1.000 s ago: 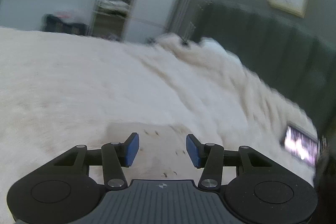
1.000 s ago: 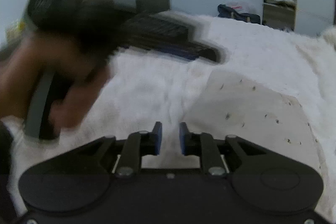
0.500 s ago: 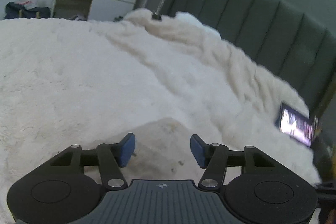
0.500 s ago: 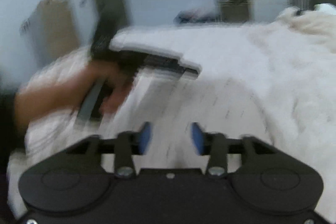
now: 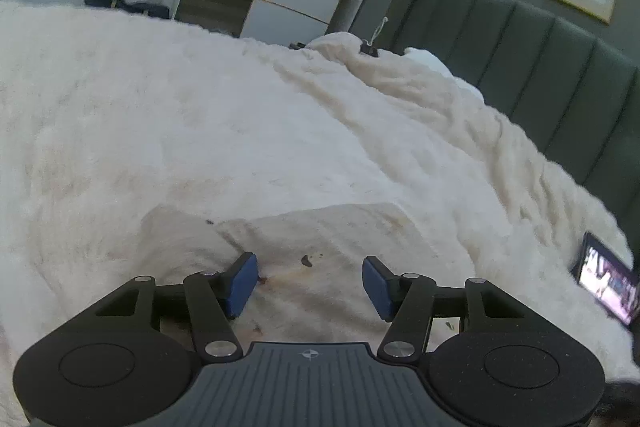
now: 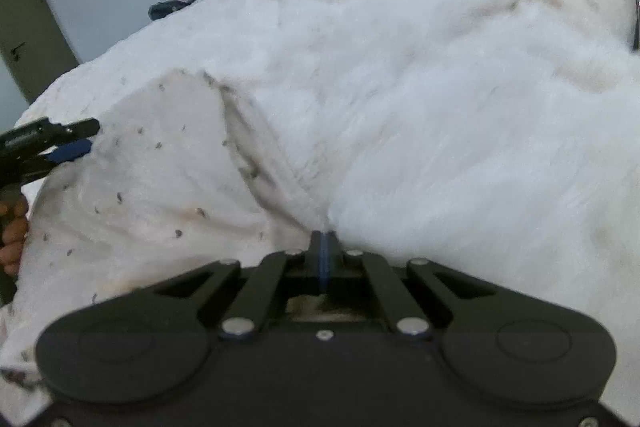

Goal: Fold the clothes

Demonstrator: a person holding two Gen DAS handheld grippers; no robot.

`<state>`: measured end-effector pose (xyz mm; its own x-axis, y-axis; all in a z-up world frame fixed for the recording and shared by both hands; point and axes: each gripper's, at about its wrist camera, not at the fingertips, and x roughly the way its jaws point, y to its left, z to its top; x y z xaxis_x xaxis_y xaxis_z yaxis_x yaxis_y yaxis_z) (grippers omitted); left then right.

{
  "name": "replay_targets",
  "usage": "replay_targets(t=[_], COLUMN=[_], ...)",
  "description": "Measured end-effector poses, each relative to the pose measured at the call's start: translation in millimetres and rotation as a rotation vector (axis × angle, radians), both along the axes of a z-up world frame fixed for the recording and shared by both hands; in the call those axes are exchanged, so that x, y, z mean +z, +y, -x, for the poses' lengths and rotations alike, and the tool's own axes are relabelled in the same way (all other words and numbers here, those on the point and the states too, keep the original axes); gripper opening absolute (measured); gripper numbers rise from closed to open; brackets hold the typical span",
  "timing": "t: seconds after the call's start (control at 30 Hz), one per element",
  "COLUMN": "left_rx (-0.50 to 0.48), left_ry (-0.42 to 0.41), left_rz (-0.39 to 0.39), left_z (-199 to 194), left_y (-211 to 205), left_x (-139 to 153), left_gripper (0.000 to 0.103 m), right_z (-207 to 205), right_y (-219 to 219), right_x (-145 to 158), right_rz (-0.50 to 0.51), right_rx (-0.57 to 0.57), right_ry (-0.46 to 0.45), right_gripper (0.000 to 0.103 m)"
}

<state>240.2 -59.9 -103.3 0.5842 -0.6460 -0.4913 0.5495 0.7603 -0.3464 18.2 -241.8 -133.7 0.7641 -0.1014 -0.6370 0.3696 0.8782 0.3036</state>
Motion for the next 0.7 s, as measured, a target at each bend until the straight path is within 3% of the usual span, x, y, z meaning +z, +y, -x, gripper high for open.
replay_targets(t=[0.07, 0.13, 0.2, 0.33, 0.43, 0.53, 0.6, 0.7], left_rx=[-0.017, -0.038, -0.011, 0.061, 0.009, -0.007, -0.007, -0.025], left_ry=[-0.009, -0.005, -0.004, -0.126, -0.176, -0.158, -0.164, -0.195], left_rz=[-0.001, 0.031, 0.023, -0.121, -0.182, -0.215, -0.274, -0.314], left_z=[11.2, 34.1, 49.3, 108.4, 125.1, 128.2, 131.3, 147.5], left_y=[-0.9, 2.3, 4.0, 20.4, 19.1, 12.2, 2.5, -5.9], left_x=[8.8, 17.3, 19.0, 13.1, 8.9, -3.0, -11.3, -19.0], left_gripper=[0.058, 0.063, 0.063, 0.063, 0.063, 0.063, 0.063, 0.062], right_z=[5.0, -5.1, -24.2, -101.6, -166.0, -229.2, -243.0, -229.7], right_y=[15.9, 34.7, 47.9, 58.5, 78.3, 109.3, 111.3, 88.5], right_x=[20.3, 35.0, 45.4, 64.1, 64.0, 49.0, 26.7, 17.0], right_rz=[0.059, 0.023, 0.006, 0.036, 0.07, 0.134, 0.238, 0.35], right_rx=[0.02, 0.093, 0.14, 0.194, 0.288, 0.446, 0.463, 0.407], right_ry=[-0.093, -0.184, -0.231, -0.277, -0.236, -0.133, -0.016, 0.019], right_gripper=[0.038, 0.044, 0.045, 0.041, 0.035, 0.032, 0.032, 0.028])
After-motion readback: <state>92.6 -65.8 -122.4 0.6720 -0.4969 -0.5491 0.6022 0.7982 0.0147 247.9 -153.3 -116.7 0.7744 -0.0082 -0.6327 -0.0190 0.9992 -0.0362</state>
